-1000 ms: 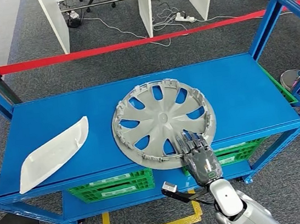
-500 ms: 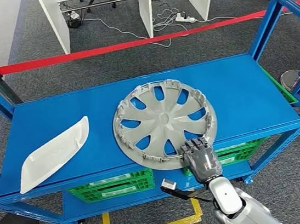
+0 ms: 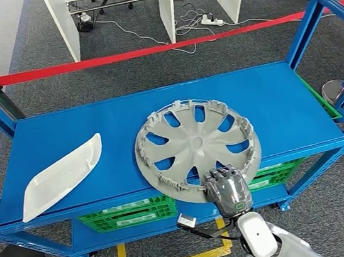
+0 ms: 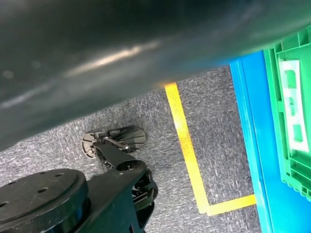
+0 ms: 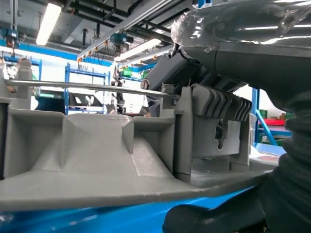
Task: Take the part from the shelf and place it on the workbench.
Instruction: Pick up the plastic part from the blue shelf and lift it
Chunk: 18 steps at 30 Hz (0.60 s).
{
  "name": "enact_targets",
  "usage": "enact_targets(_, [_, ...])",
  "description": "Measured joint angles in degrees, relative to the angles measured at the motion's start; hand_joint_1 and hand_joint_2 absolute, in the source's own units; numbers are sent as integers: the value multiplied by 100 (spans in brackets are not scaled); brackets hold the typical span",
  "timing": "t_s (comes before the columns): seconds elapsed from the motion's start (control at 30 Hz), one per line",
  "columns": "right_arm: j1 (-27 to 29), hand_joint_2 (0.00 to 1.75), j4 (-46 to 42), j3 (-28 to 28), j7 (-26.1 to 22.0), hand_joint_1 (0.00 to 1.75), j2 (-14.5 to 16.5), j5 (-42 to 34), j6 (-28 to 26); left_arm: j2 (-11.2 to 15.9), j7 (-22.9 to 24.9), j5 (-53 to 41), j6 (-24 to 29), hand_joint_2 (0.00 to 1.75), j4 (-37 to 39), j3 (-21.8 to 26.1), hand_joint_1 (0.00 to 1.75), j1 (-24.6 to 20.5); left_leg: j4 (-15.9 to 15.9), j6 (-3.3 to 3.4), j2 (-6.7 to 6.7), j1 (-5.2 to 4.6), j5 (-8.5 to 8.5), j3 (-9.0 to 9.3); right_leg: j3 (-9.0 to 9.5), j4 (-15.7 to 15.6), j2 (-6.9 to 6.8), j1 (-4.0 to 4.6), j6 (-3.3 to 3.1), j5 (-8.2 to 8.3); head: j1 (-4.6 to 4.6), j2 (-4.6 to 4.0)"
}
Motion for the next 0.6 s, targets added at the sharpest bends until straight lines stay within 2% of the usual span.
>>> enact_targets(0.23, [-388,175,-585,515,832,175,-436,-5,-246,-4,-102,-109,-43,0,0,76,0,7,0,2,1,-1,2,0,1,1,1,-1,1,2,1,0])
enact_targets(0.4, [-662,175,-1179,615,805,175,-795,-11,-326,-6,-313,-219,-199,0,0,111,0,14,1,3,-1,-2,2,0,0,0,-2,-2,2,2,1,0])
enact_targets(0.47, [-626,175,-1379,539,501,175,-890,-22,-391,-7,-346,-261,-203,0,0,121,0,16,1,3,-3,-2,2,-1,-1,0,-5,-2,2,2,1,0])
enact_targets(0.5, [-539,175,-1490,418,192,175,-918,-28,-464,-7,-359,-280,-203,0,0,126,0,18,1,3,-5,-2,2,-2,-2,0,-9,-2,2,2,1,0])
enact_targets(0.57, [-202,175,-1723,-16,-767,175,-867,-33,-633,-8,-384,-312,-203,0,0,133,0,23,1,3,-15,-1,2,-6,-3,-1,-19,-1,2,0,2,0])
enact_targets(0.6, [58,175,-1872,-373,-1517,175,-720,-33,-694,-9,-396,-330,-201,0,0,136,0,28,0,2,-21,1,1,-9,-3,-1,-24,1,2,-1,4,0])
